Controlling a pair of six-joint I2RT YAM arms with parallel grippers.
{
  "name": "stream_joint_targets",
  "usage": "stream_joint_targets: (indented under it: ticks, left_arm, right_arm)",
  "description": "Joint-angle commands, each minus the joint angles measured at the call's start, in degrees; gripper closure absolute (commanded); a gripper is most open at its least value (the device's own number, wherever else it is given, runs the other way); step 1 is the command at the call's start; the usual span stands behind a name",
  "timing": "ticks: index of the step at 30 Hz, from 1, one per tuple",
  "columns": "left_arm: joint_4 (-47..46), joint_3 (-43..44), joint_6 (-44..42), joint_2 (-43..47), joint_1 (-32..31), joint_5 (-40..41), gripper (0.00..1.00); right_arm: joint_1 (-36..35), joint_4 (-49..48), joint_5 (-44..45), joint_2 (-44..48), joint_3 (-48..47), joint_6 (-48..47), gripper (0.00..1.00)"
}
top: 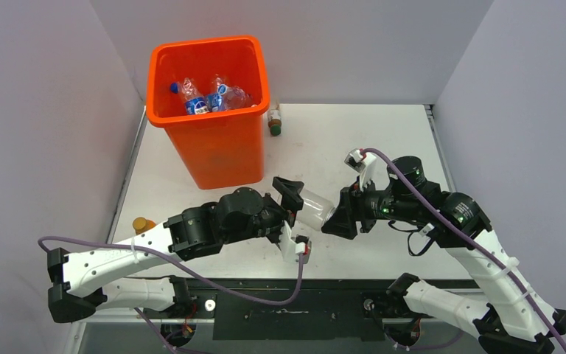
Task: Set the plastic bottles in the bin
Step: Pick up the plastic bottle from the corner of the board.
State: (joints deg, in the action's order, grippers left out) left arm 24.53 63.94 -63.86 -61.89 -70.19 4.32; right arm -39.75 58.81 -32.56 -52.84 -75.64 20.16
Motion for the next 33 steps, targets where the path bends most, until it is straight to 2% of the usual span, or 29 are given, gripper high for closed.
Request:
stream_joint_targets:
  ticks: [1,6,7,8,9,10,11,12,13,14,17,20,23,27,28,33]
  left_arm:
    - [-5.1,1.8,0.8,-0.4,-0.3,-0.1,0.14]
    - [-4.9,2.8,3.4,-0.8,-0.3,-1.1,0.35]
    - [-5.1,2.8,3.9,-0.8,-0.3,-0.9,0.43]
    - [-5.7,2.7,4.5,-0.7,-0.3,-0.6,0.52]
    - [-6.7,2.3,5.1,-0.4,-0.3,-0.4,0.57]
    - [-7.1,2.0,5.5,0.0,-0.3,-0.2,0.58]
    - [-8.2,1.7,6.0,0.4,-0.3,0.2,0.57]
    - [-8.9,1.6,6.5,0.7,-0.3,0.5,0.57]
    - [-9.7,1.6,7.3,1.0,-0.3,1.0,0.56]
    - [-10.8,1.9,8.7,1.6,-0.3,1.4,0.56]
    - [-16.1,3.5,17.9,4.1,3.2,0.7,0.55]
    - [-19.0,7.0,29.1,5.8,11.8,-2.8,0.55]
    - [-22.1,11.3,41.6,5.5,22.3,-4.0,0.56]
    - [-18.7,22.1,56.5,-0.6,35.3,0.1,0.57]
    - [-17.9,25.1,59.0,-3.0,37.5,1.7,0.54]
    - [-11.0,39.4,71.9,-13.3,47.7,-0.3,0.48]
  right_arm:
    - [0.0,-3.7,-1.8,0.8,-0.4,0.0,0.95]
    - [0.0,-4.9,-2.7,0.9,0.2,0.2,0.95]
    - [0.0,-5.4,-2.8,1.0,0.3,0.2,0.88]
    - [0.0,-5.7,-3.0,1.0,0.3,0.0,0.75]
    - [-0.1,-6.1,-3.4,1.2,0.2,-0.1,0.57]
    - [-0.1,-6.7,-3.4,1.3,0.2,-0.1,0.36]
    - [-0.1,-7.4,-2.9,1.6,0.0,0.1,0.21]
    - [-0.1,-8.4,-2.4,2.0,-0.2,0.4,0.07]
    - [0.0,-9.6,-1.7,2.5,-0.4,0.9,0.04]
    - [0.0,-11.0,-0.5,3.0,-0.7,1.5,0.09]
    - [0.0,-15.9,7.3,6.3,-1.4,3.6,0.10]
    - [-0.1,-24.1,17.8,12.8,1.7,6.2,0.10]
    - [0.0,-34.0,29.1,21.2,8.9,9.4,0.10]
    - [0.0,-38.3,36.1,26.1,14.7,7.9,0.10]
    - [-0.1,-38.3,37.0,26.3,15.8,7.6,0.10]
    - [0.0,-41.5,39.6,25.3,23.1,8.4,0.10]
